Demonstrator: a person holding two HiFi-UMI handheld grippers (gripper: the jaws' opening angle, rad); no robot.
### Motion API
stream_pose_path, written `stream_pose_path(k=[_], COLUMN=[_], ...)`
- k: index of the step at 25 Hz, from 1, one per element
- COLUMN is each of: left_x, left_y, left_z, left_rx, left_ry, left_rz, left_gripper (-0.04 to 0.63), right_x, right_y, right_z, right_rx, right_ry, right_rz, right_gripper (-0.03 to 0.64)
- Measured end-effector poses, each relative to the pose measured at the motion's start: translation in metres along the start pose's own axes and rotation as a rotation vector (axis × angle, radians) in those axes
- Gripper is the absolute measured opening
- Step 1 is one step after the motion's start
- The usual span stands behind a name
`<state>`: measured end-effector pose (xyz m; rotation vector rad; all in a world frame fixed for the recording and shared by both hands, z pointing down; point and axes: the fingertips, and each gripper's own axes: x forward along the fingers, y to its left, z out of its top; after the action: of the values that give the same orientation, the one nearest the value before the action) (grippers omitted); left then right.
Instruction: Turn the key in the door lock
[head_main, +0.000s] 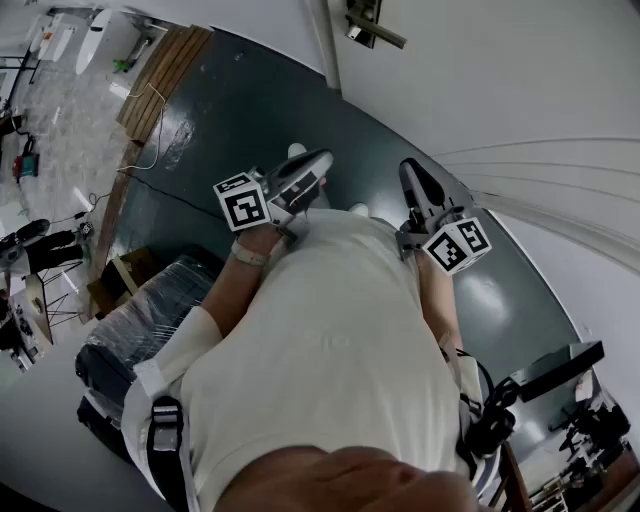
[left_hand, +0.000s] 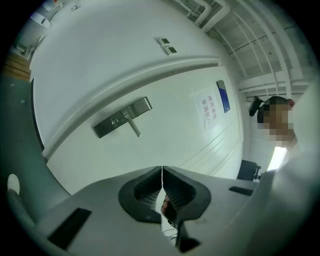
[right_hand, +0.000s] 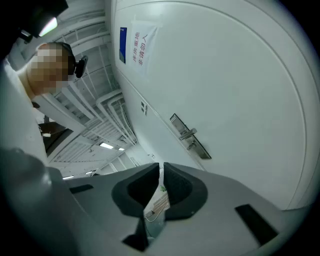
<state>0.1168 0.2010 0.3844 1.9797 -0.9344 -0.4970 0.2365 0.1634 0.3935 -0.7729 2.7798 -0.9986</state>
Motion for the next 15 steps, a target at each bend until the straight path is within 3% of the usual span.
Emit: stream_pose_path(k=[8,15], left_x=[0.000,0.008], left_y=[0.057,0.131], left_z=[0.067,0.153], left_rx=[-0.027,-0.001], left_ry=[0.023,0.127], left_rz=[-0.012,-0.047], left_gripper=[0.011,0.011], right_x=[0.073,0.178], right_y=[-0.016,-0.032], right_z=[0.004,0.028], right_rx=[-0.002,-0.015], right_ry=[0.021,-0.028], right_rz=[-0.061,-0.144], right_gripper=[0.046,0.046])
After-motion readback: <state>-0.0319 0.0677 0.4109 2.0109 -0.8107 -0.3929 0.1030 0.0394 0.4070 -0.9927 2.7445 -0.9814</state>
